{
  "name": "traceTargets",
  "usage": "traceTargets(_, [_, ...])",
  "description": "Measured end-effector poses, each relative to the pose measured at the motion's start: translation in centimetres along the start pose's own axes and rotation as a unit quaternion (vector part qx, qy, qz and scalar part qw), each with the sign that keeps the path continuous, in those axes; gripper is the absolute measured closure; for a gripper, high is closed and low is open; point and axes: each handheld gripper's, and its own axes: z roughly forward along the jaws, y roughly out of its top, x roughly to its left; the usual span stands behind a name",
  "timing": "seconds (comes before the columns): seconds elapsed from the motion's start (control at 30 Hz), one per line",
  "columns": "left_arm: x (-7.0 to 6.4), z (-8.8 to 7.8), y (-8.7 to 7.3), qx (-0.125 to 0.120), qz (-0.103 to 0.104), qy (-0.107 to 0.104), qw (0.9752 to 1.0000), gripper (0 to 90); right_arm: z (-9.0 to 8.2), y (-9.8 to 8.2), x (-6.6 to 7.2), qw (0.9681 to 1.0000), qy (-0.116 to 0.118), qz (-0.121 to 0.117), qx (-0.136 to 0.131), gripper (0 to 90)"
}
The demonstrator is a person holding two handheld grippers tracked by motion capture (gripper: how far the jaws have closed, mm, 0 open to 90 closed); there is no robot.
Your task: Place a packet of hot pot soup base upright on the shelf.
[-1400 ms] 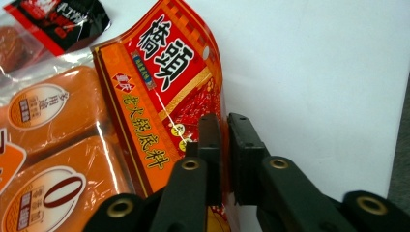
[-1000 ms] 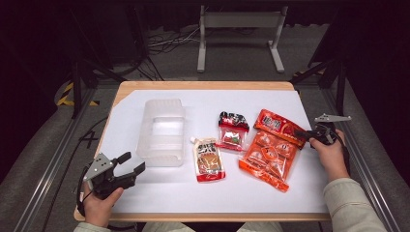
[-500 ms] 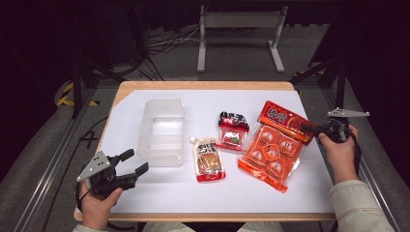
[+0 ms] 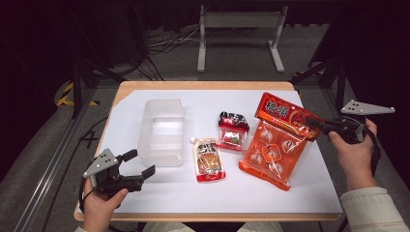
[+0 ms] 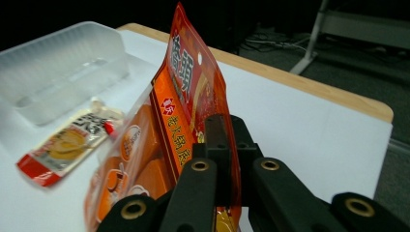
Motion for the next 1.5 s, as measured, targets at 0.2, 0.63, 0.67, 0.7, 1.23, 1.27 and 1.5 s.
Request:
traceTargets(0.2, [-0.4,-0.1,-0.2,-0.033,0.025,0.022,0.9989,3.9,-1.7,1.9,2.6,0.9987,0.020,-0.043,-0.018,90.0])
traceTargets(0.63, [-0.5,0.5,0.4,-0.018,0.054,0.000,0.9984,5.7,-2.6,4.7,6.8,0.9926,0.054,-0.108,-0.018,90.0])
traceTargets(0.67, [-0.5,0.6,0.5,-0.019,0.054,-0.002,0.9984,6.0,-2.5,5.0,7.2,0.9917,0.057,-0.114,-0.018,90.0])
traceTargets(0.7, [-0.5,0.6,0.5,-0.017,0.054,-0.008,0.9984,6.5,-2.5,5.2,7.5,0.9911,0.059,-0.118,-0.019,90.0])
traceTargets(1.23, [-1.7,2.2,2.0,-0.015,0.082,-0.028,0.9961,6.9,-2.7,8.2,8.9,0.9863,0.066,-0.145,-0.043,90.0])
traceTargets(1.27, [-1.8,2.3,2.1,-0.015,0.085,-0.029,0.9959,6.9,-2.7,8.5,9.0,0.9859,0.068,-0.147,-0.044,90.0])
traceTargets(1.5, [-2.5,2.9,2.8,-0.026,0.090,-0.046,0.9945,7.8,-2.5,9.7,10.1,0.9829,0.086,-0.153,-0.057,90.0])
